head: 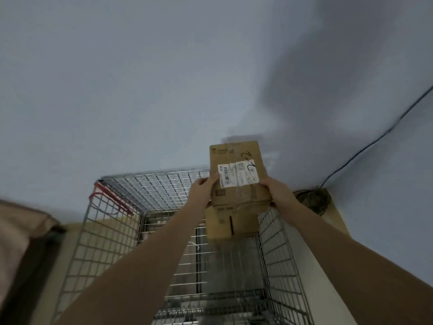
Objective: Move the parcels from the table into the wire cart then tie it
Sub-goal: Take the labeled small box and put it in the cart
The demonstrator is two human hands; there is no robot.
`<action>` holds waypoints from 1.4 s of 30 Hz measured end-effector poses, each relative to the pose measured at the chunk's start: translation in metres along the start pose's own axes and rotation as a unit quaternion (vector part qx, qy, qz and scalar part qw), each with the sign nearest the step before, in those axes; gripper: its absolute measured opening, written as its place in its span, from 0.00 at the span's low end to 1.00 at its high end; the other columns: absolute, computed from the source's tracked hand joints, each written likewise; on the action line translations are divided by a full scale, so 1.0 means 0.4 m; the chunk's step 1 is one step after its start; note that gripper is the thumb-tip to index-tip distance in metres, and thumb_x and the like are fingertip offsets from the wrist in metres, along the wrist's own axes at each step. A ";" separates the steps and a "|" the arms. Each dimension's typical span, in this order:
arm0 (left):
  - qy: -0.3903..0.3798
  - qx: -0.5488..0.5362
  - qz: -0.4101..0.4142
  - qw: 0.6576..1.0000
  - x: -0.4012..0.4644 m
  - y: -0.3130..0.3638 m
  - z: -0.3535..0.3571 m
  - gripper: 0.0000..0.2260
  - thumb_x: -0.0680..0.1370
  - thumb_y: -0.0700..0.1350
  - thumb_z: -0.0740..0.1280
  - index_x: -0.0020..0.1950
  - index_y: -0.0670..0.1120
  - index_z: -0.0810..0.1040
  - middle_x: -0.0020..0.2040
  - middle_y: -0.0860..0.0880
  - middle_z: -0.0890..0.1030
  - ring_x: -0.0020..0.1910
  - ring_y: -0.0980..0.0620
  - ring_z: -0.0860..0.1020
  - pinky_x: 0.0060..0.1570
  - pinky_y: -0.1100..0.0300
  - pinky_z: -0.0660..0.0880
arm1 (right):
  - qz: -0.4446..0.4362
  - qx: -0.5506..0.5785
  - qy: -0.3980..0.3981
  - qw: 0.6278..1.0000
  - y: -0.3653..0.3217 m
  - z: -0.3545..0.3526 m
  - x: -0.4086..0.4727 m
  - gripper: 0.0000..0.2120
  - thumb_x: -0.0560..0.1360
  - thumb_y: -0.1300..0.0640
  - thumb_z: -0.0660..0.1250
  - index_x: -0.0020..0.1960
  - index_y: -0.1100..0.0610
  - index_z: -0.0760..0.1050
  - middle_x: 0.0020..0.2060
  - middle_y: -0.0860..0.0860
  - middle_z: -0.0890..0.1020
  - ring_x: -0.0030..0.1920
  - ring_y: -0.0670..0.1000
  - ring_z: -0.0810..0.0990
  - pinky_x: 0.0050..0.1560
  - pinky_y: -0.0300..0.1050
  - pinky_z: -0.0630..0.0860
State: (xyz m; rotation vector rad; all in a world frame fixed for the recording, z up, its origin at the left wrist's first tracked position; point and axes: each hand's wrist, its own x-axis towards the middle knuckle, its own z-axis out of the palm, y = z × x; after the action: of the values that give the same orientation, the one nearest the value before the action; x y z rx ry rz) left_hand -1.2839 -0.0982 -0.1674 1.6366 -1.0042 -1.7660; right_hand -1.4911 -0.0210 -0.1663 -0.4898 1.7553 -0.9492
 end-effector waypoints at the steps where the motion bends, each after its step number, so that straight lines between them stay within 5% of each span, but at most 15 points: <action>1: 0.018 -0.004 -0.015 1.000 0.017 -0.035 -0.004 0.19 0.74 0.59 0.74 0.59 0.49 0.79 0.53 0.47 0.85 0.51 0.47 0.84 0.46 0.48 0.84 | 0.010 -0.011 -0.014 1.000 0.029 0.008 0.027 0.13 0.72 0.42 0.66 0.45 0.49 0.85 0.44 0.49 0.88 0.45 0.51 0.86 0.44 0.47 0.81; 4: 0.056 -0.021 -0.053 0.997 0.073 -0.148 -0.026 0.18 0.75 0.57 0.74 0.59 0.49 0.79 0.53 0.48 0.85 0.49 0.48 0.84 0.36 0.56 0.82 | 0.024 -0.053 -0.058 0.997 0.133 0.049 0.104 0.12 0.76 0.42 0.64 0.45 0.42 0.86 0.43 0.44 0.88 0.42 0.45 0.87 0.42 0.44 0.78; 7: 0.085 -0.011 -0.099 0.991 0.142 -0.270 -0.046 0.19 0.76 0.58 0.72 0.61 0.48 0.79 0.55 0.46 0.84 0.53 0.44 0.83 0.48 0.47 0.83 | 0.034 -0.057 -0.097 0.993 0.260 0.108 0.183 0.12 0.76 0.40 0.63 0.58 0.37 0.79 0.48 0.42 0.87 0.46 0.43 0.86 0.47 0.47 0.80; 9: 0.096 -0.010 -0.123 0.988 0.192 -0.343 -0.057 0.14 0.77 0.57 0.71 0.58 0.51 0.79 0.56 0.46 0.84 0.53 0.44 0.83 0.51 0.46 0.83 | 0.048 -0.053 -0.096 0.993 0.338 0.155 0.238 0.21 0.77 0.40 0.63 0.69 0.41 0.73 0.57 0.44 0.83 0.55 0.48 0.83 0.59 0.56 0.79; 11: 0.097 -0.006 -0.134 0.986 0.253 -0.414 -0.068 0.11 0.78 0.54 0.70 0.58 0.52 0.78 0.58 0.46 0.83 0.55 0.44 0.81 0.53 0.46 0.82 | 0.065 -0.051 -0.096 0.992 0.407 0.199 0.296 0.19 0.79 0.42 0.63 0.69 0.45 0.73 0.59 0.46 0.81 0.57 0.50 0.81 0.64 0.59 0.77; 15: 0.089 0.022 -0.135 0.987 0.389 -0.537 -0.085 0.20 0.79 0.48 0.69 0.70 0.48 0.72 0.60 0.46 0.80 0.53 0.48 0.80 0.45 0.52 0.81 | 0.081 -0.052 -0.105 0.990 0.515 0.263 0.418 0.04 0.81 0.41 0.63 0.52 0.38 0.76 0.54 0.43 0.83 0.56 0.49 0.82 0.60 0.54 0.79; 19: 0.091 0.047 -0.101 0.990 0.525 -0.636 -0.088 0.17 0.81 0.48 0.69 0.67 0.46 0.70 0.59 0.47 0.80 0.51 0.50 0.81 0.44 0.56 0.80 | 0.062 -0.093 -0.101 0.989 0.598 0.304 0.551 0.19 0.83 0.39 0.58 0.69 0.44 0.76 0.57 0.43 0.82 0.56 0.48 0.81 0.60 0.53 0.78; 26: 0.102 0.092 -0.067 0.988 0.702 -0.765 -0.081 0.18 0.82 0.45 0.67 0.70 0.43 0.68 0.63 0.44 0.78 0.54 0.47 0.80 0.47 0.55 0.80 | 0.018 -0.211 -0.069 0.975 0.701 0.359 0.710 0.16 0.85 0.45 0.57 0.67 0.48 0.75 0.44 0.43 0.81 0.47 0.51 0.82 0.48 0.51 0.81; 28: 0.100 0.106 -0.055 0.988 0.738 -0.791 -0.066 0.17 0.81 0.45 0.68 0.68 0.42 0.69 0.62 0.44 0.79 0.50 0.50 0.80 0.42 0.58 0.79 | -0.008 -0.249 -0.048 0.967 0.722 0.358 0.738 0.15 0.85 0.47 0.59 0.68 0.50 0.74 0.49 0.48 0.83 0.46 0.52 0.82 0.46 0.51 0.80; 31: 0.114 0.147 -0.043 0.982 0.779 -0.829 -0.038 0.18 0.80 0.43 0.70 0.67 0.40 0.72 0.61 0.44 0.79 0.53 0.48 0.80 0.47 0.56 0.79 | -0.052 -0.330 -0.018 0.942 0.763 0.348 0.772 0.24 0.83 0.54 0.65 0.77 0.49 0.64 0.65 0.57 0.76 0.58 0.59 0.80 0.57 0.57 0.81; 35: 0.134 0.176 -0.049 0.974 0.816 -0.881 -0.037 0.15 0.80 0.44 0.69 0.66 0.43 0.75 0.59 0.46 0.82 0.48 0.51 0.79 0.36 0.65 0.71 | -0.094 -0.396 -0.030 0.913 0.831 0.365 0.780 0.23 0.82 0.57 0.65 0.75 0.50 0.66 0.65 0.59 0.73 0.55 0.58 0.79 0.55 0.53 0.80; 40: 0.081 0.246 -0.036 0.965 0.821 -0.880 -0.057 0.17 0.82 0.47 0.66 0.70 0.45 0.74 0.58 0.50 0.81 0.42 0.57 0.77 0.35 0.68 0.69 | -0.099 -0.401 -0.067 0.908 0.846 0.349 0.786 0.26 0.83 0.54 0.62 0.80 0.46 0.61 0.65 0.59 0.75 0.57 0.57 0.78 0.57 0.54 0.80; 42: 0.061 0.271 -0.021 0.960 0.780 -0.847 -0.068 0.18 0.82 0.46 0.67 0.71 0.45 0.73 0.56 0.52 0.79 0.40 0.61 0.76 0.28 0.74 0.68 | -0.104 -0.415 -0.092 0.899 0.809 0.327 0.757 0.28 0.83 0.53 0.62 0.80 0.43 0.58 0.66 0.57 0.76 0.52 0.53 0.80 0.48 0.47 0.80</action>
State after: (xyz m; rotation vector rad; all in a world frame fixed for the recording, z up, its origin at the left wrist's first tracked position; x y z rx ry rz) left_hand -1.2613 -0.1519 -0.6251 2.0720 -1.4954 -1.4655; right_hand -1.4511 -0.0877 -0.6217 -1.2870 1.8992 -0.2187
